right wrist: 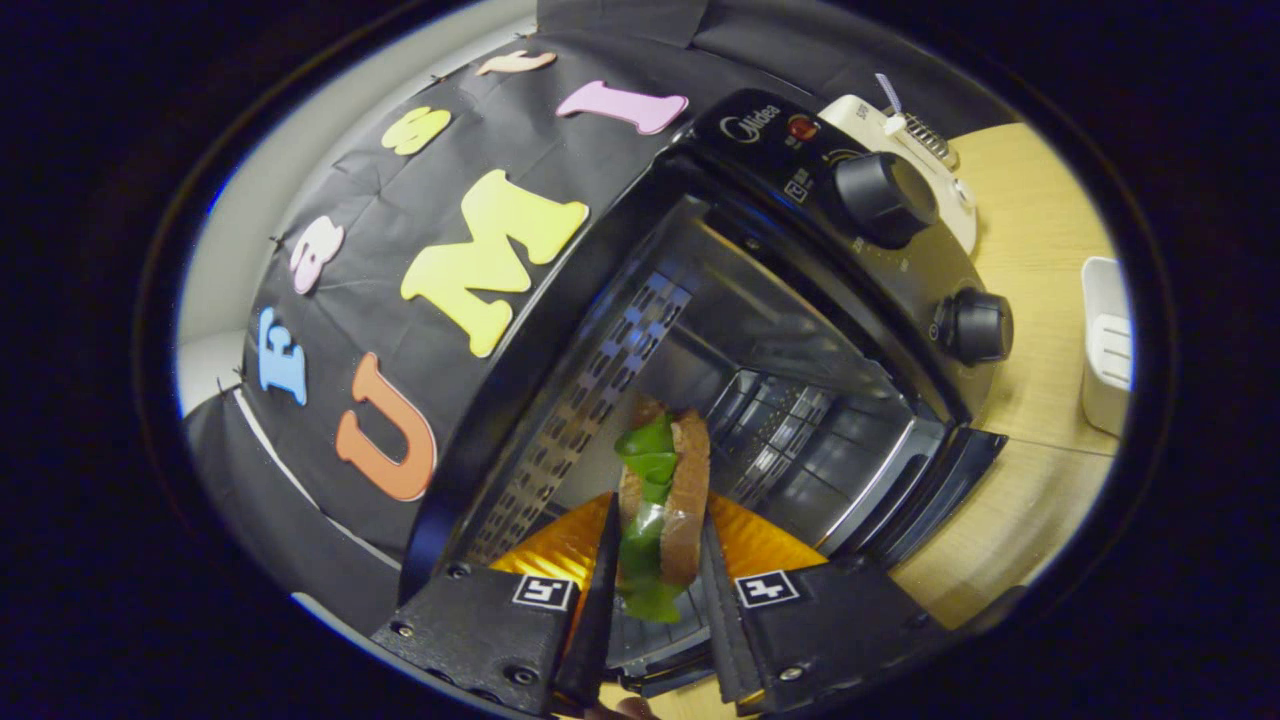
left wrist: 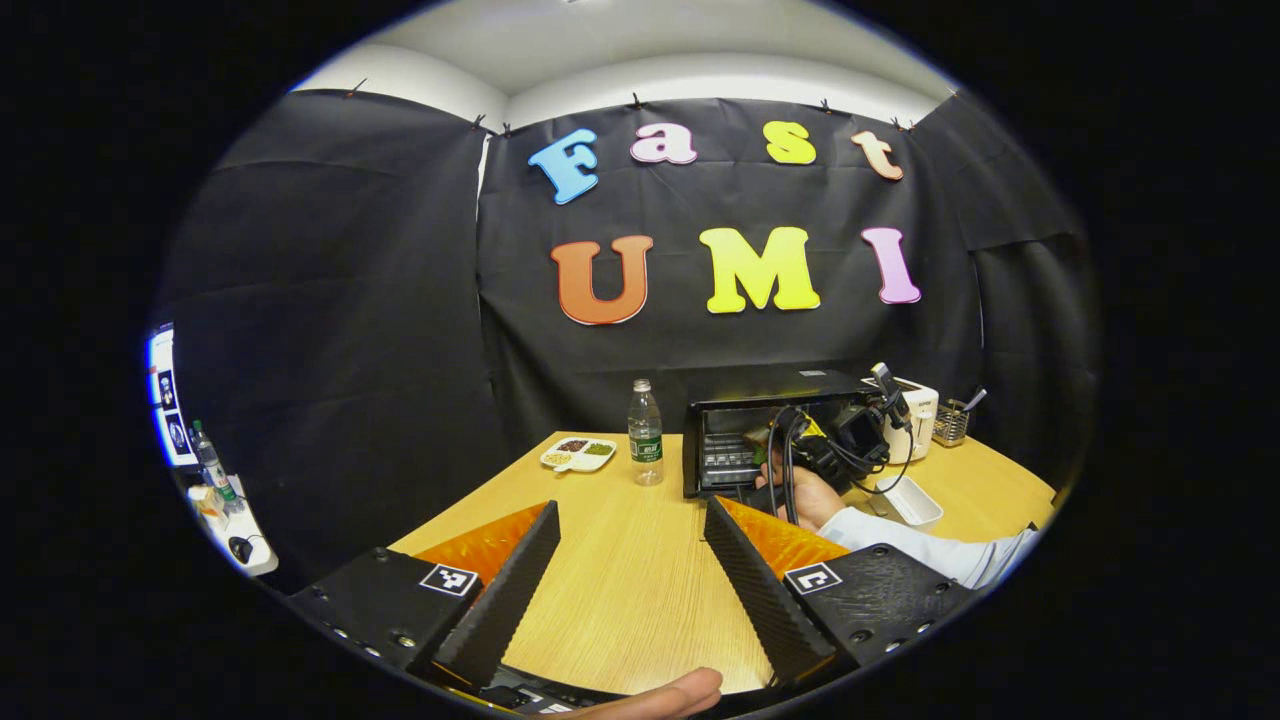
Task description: Open the electric oven with the left hand, put the food in, and close the electric oven.
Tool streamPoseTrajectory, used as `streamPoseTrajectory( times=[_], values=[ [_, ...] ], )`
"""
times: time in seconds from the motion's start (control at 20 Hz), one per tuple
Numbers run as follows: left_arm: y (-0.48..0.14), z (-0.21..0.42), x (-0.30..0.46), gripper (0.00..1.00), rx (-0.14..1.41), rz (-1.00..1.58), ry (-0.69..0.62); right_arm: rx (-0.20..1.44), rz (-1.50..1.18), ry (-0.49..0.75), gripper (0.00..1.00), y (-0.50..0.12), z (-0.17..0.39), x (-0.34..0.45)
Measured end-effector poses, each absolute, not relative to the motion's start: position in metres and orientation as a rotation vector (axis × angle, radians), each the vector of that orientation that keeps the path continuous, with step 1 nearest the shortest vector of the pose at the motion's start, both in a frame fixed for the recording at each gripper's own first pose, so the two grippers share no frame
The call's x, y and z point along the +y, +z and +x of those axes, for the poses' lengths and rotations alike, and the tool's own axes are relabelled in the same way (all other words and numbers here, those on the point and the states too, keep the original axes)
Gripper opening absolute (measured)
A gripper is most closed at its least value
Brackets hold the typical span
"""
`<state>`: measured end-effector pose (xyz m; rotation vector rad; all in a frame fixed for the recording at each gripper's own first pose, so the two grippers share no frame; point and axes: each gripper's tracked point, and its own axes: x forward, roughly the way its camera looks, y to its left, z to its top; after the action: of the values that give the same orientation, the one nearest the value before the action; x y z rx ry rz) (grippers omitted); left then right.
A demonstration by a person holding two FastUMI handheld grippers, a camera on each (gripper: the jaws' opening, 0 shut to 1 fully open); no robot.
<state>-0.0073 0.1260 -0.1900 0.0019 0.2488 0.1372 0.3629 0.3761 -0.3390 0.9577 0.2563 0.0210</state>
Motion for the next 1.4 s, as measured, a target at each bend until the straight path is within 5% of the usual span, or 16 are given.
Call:
streamPoseTrajectory(
  times=[0.05, 0.1, 0.2, 0.3, 0.35, 0.4, 0.45, 0.5, 0.55, 0.6, 0.85, 0.9, 0.95, 1.0, 1.4],
  values=[
    [-0.191, -0.006, 0.125, 0.95, 0.255, -0.005, 0.137, 0.260, 0.944, 0.017, 0.37, -0.340, 0.362, 0.378],
    [-0.192, -0.004, 0.125, 0.95, 0.255, -0.008, 0.134, 0.261, 0.932, 0.023, 0.59, -0.341, 0.361, 0.381],
    [-0.193, -0.003, 0.122, 0.95, 0.258, -0.005, 0.126, 0.282, 0.899, 0.036, 0.36, -0.344, 0.360, 0.388],
    [-0.196, -0.002, 0.119, 0.96, 0.263, 0.008, 0.120, 0.304, 0.879, 0.068, 0.36, -0.348, 0.358, 0.396],
    [-0.199, -0.002, 0.121, 0.96, 0.273, 0.017, 0.125, 0.308, 0.880, 0.066, 0.51, -0.349, 0.358, 0.396],
    [-0.200, -0.001, 0.123, 0.95, 0.280, 0.022, 0.133, 0.312, 0.879, 0.058, 0.51, -0.351, 0.357, 0.395],
    [-0.202, 0.000, 0.123, 0.95, 0.287, 0.024, 0.136, 0.312, 0.869, 0.053, 0.39, -0.351, 0.358, 0.395],
    [-0.203, -0.001, 0.123, 0.96, 0.291, 0.023, 0.136, 0.312, 0.853, 0.048, 0.54, -0.350, 0.357, 0.395],
    [-0.202, -0.002, 0.124, 0.96, 0.294, 0.021, 0.135, 0.319, 0.826, 0.040, 0.57, -0.351, 0.357, 0.395],
    [-0.203, -0.003, 0.125, 0.96, 0.294, 0.019, 0.138, 0.320, 0.804, 0.038, 0.47, -0.349, 0.356, 0.394],
    [-0.207, -0.004, 0.125, 0.96, 0.303, -0.040, 0.128, 0.393, 0.656, 0.064, 0.94, -0.352, 0.346, 0.406],
    [-0.209, -0.004, 0.124, 0.96, 0.307, -0.055, 0.124, 0.406, 0.630, 0.088, 0.82, -0.351, 0.346, 0.411],
    [-0.209, -0.005, 0.127, 0.96, 0.308, -0.061, 0.124, 0.419, 0.593, 0.104, 0.95, -0.352, 0.344, 0.413],
    [-0.208, -0.005, 0.128, 0.95, 0.308, -0.058, 0.129, 0.426, 0.562, 0.116, 0.96, -0.352, 0.343, 0.414],
    [-0.203, -0.005, 0.122, 0.95, 0.274, -0.065, 0.105, 0.571, 0.219, 0.170, 0.99, -0.368, 0.333, 0.409]
  ],
)
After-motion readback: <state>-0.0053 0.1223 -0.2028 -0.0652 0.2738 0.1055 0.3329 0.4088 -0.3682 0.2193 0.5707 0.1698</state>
